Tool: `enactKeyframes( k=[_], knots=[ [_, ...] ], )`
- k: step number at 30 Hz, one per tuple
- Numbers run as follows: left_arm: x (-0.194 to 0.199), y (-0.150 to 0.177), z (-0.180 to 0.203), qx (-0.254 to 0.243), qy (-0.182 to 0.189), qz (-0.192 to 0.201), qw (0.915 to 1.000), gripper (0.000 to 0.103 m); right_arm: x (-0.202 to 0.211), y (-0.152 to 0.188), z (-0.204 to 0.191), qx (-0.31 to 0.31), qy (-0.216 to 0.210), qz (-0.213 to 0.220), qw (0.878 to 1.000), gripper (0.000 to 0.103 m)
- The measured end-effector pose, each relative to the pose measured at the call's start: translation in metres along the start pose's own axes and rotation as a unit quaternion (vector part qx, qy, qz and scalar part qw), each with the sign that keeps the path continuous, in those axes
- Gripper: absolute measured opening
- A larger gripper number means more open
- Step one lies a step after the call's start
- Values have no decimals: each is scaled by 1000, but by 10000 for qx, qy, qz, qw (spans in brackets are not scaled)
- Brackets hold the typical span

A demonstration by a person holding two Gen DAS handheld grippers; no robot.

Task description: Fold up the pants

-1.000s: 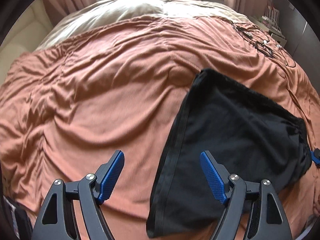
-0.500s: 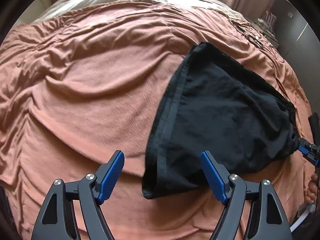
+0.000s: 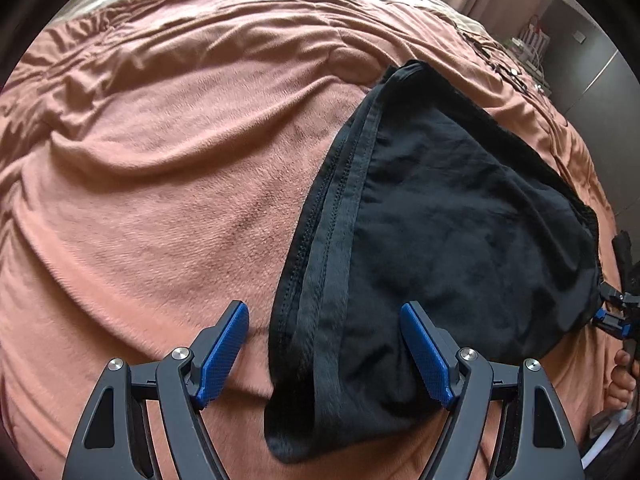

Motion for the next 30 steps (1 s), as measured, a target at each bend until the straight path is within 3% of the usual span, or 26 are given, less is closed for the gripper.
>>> enactKeyframes(
  k=[4, 6, 9, 10, 11, 14, 17, 30],
  knots=[
    [-8, -3, -5, 80, 154, 47, 9998, 79, -5, -5, 4, -180, -250, -93, 9995, 58],
    [-8, -4, -6, 139, 228, 118, 9996, 71, -9, -7, 6, -208, -317, -138, 9992, 58],
    [-4, -5, -9, 241, 371, 143, 9989, 48, -11, -11, 11, -304, -417, -153, 9986, 58],
    [-3, -5, -10, 251, 424, 139, 9987, 34, -11, -11, 13, -323, -435, -132, 9984, 58],
    [1, -5, -9, 262, 531, 155, 9981, 23, -10, -11, 13, -318, -448, -107, 9984, 52],
    [7, -4, -5, 150, 508, 131, 9985, 9, -11, -11, 16, -311, -395, -50, 9987, 35],
    [16, -2, -2, 161, 549, 93, 9983, 6, -6, -10, 14, -239, -420, 40, 9988, 27],
    [79, 4, 15, 351, 796, 118, 9961, 5, 14, 11, -4, 79, -548, 279, 9981, 25]
  ],
)
Point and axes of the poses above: each gripper's, at about its wrist camera, not at the fingertips, and x roughly against the way its jaws point, z to its right, y to its underside, the point moved 6 cm from there along -x, roughly the way its jaws point, and after that the axes turned 1 degree about y, right-handed, at the moved point
